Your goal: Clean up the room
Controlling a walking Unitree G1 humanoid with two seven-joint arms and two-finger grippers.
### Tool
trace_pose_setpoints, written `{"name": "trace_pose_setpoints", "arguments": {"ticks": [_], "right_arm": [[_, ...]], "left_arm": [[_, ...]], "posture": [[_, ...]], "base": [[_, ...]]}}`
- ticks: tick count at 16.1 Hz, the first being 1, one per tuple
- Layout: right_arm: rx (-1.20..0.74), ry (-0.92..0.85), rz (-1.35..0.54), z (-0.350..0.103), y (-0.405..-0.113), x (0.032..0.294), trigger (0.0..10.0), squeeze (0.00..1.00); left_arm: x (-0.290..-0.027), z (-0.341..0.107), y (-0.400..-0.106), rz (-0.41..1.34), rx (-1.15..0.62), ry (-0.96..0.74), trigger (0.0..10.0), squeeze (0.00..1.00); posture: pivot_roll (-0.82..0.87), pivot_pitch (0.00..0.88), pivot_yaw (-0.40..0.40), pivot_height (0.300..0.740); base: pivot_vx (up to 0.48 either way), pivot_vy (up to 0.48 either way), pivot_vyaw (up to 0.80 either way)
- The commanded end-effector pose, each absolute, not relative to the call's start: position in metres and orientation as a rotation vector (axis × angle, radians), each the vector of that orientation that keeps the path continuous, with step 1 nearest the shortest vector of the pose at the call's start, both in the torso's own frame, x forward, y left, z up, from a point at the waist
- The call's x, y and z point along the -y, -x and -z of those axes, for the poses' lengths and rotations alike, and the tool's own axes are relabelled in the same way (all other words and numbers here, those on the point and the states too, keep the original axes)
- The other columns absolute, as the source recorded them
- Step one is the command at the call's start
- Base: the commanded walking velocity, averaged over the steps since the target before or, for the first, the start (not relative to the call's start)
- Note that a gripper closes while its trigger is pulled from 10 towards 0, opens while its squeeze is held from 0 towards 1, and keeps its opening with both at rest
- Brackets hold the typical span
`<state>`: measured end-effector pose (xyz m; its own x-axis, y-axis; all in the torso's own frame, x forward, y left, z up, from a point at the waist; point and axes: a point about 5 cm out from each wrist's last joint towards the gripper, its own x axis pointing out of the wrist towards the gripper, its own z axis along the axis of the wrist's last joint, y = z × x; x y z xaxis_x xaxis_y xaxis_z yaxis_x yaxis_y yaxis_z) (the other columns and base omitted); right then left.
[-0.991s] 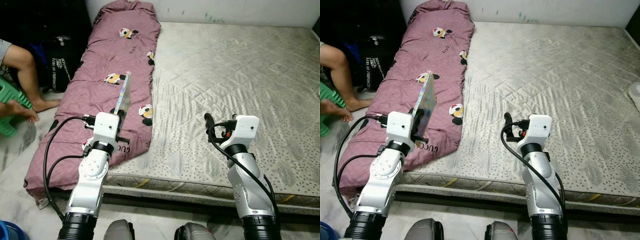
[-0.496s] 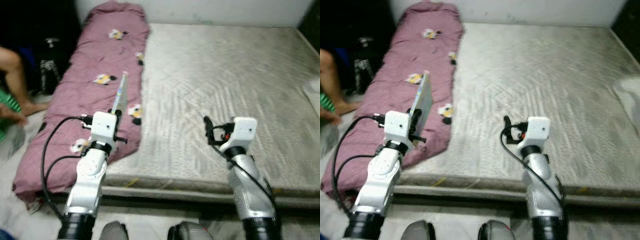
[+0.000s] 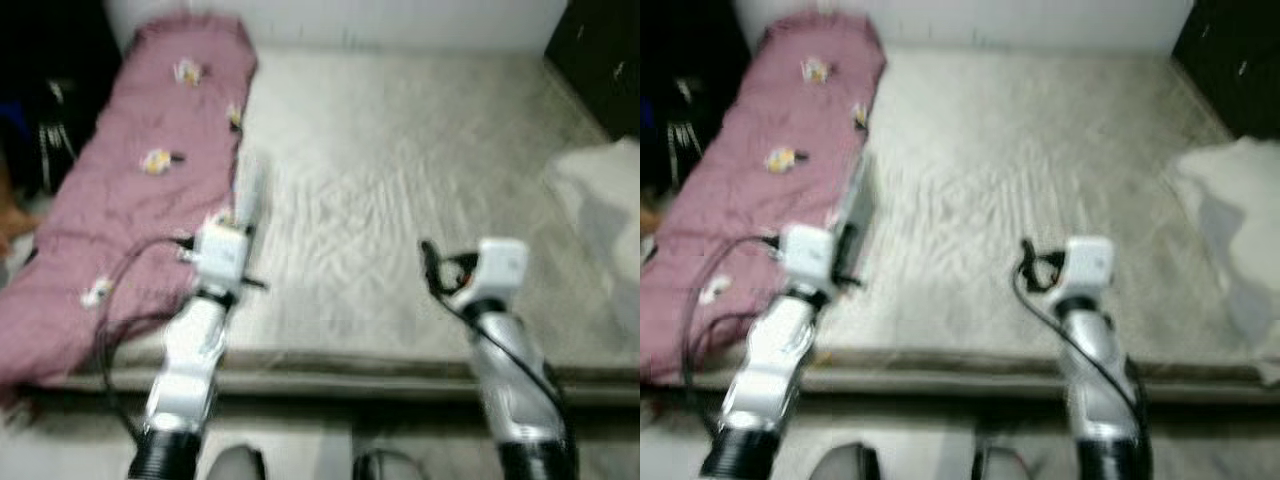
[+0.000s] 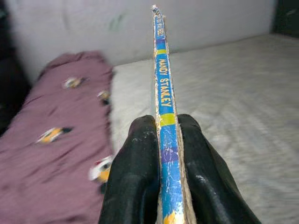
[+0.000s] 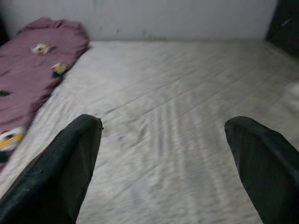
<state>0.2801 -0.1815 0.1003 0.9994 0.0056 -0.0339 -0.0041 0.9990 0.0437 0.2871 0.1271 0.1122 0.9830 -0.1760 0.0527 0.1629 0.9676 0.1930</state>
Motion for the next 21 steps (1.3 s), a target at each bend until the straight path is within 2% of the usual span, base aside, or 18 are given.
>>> {"name": "trace_pose_setpoints", "arguments": {"ticks": [1, 4, 10, 21], "right_arm": [[-0.029, -0.054, -0.026, -0.1014, -0.2807, 0.1733, 10.0, 0.0], [-0.031, -0.049, -0.028, -0.1012, -0.2809, 0.1734, 10.0, 0.0], [-0.032, -0.043, -0.031, -0.1008, -0.2814, 0.1726, 10.0, 0.0], [-0.032, -0.029, -0.033, -0.1003, -0.2819, 0.1728, 10.0, 0.0]], "left_arm": [[-0.1367, -0.1205, -0.2886, 0.141, 0.106, -0.195, 10.0, 0.0], [-0.1365, -0.1203, -0.289, 0.138, 0.106, -0.19, 10.0, 0.0], [-0.1353, -0.1237, -0.2882, 0.175, 0.131, -0.149, 10.0, 0.0], [-0.1327, -0.1242, -0.2863, 0.221, 0.137, -0.114, 10.0, 0.0]], "posture": [[-0.05, 0.07, -0.008, 0.74], [-0.05, 0.069, -0.01, 0.74], [-0.05, 0.067, -0.012, 0.74], [-0.05, 0.065, -0.013, 0.74]], "base": [[0.0, -0.341, 0.0], [0.0, -0.336, 0.0], [0.0, 0.0, 0.0], [0.306, 0.0, 0.0]]}}
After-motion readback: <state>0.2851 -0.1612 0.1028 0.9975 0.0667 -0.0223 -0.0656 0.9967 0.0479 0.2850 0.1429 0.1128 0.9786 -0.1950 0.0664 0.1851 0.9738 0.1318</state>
